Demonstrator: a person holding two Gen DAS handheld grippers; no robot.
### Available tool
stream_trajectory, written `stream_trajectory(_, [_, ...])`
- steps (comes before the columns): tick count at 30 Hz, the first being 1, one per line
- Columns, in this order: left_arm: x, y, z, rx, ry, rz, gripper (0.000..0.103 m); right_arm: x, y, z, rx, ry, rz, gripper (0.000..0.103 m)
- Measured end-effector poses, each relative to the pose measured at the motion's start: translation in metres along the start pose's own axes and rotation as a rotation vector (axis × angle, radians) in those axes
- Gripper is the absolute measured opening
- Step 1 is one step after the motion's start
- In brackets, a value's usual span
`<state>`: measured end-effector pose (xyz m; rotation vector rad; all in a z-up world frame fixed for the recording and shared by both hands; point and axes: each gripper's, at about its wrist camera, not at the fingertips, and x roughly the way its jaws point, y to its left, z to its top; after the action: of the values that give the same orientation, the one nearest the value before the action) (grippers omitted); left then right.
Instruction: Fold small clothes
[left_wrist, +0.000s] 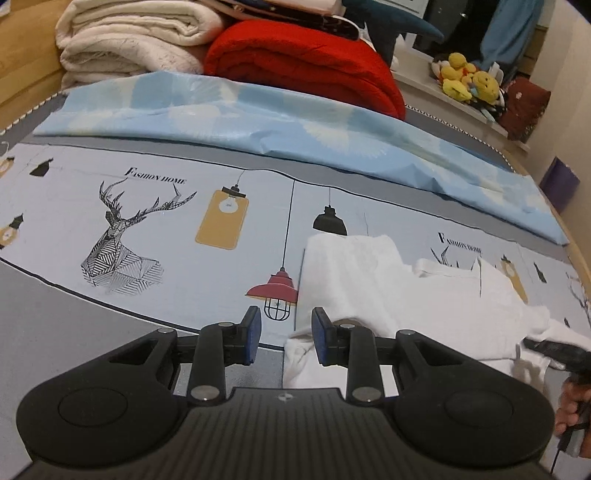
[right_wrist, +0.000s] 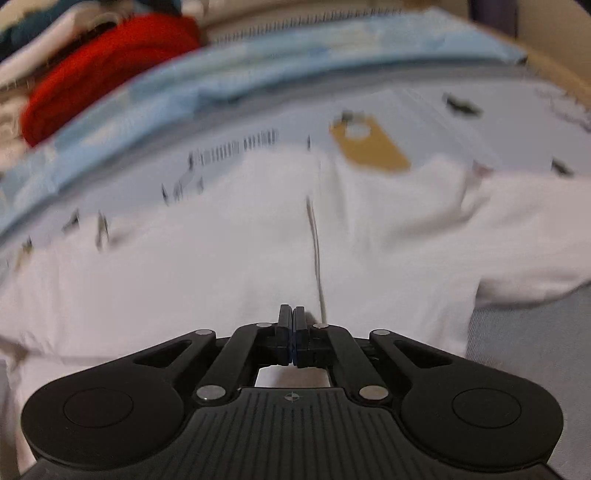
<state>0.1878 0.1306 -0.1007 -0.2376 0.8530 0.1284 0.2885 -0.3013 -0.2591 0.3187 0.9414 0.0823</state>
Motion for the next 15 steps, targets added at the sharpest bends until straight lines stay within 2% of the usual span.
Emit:
stream_trajectory(3, [0.005,-0.002,0.002,0.007,0.005,0.003,0.033,-0.037,-0.005,0.018,0.041,-0.137,-0.014,0.000])
stream_trajectory(5, [0.010,-0.005,0.002,0.010,0.010,0.002,0.033,-0.053,-0.017,0.023,0.068,-0.181,-0.032,0.000])
stream_trajectory(7, [0.017,-0.008,0.001,0.000,0.037,0.006,0.033,-0.053,-0.034,0.022,0.097,-0.148,-0.043,0.000])
stream_trajectory(10, [0.020,-0.013,0.001,-0.026,0.044,-0.024,0.033,-0.033,-0.048,0.015,0.129,-0.028,0.056,0.005])
stream_trajectory(11, [0.021,-0.016,-0.001,-0.018,0.048,-0.019,0.033,-0.029,-0.046,0.011,0.117,-0.011,0.078,0.010])
stream_trajectory(13, [0.023,-0.019,-0.003,-0.011,0.055,-0.019,0.033,-0.019,-0.039,0.007,0.079,0.004,0.109,0.042])
stream_trajectory(15, [0.025,-0.021,-0.004,-0.006,0.060,-0.020,0.033,-0.007,-0.033,0.004,0.072,0.022,0.100,0.045])
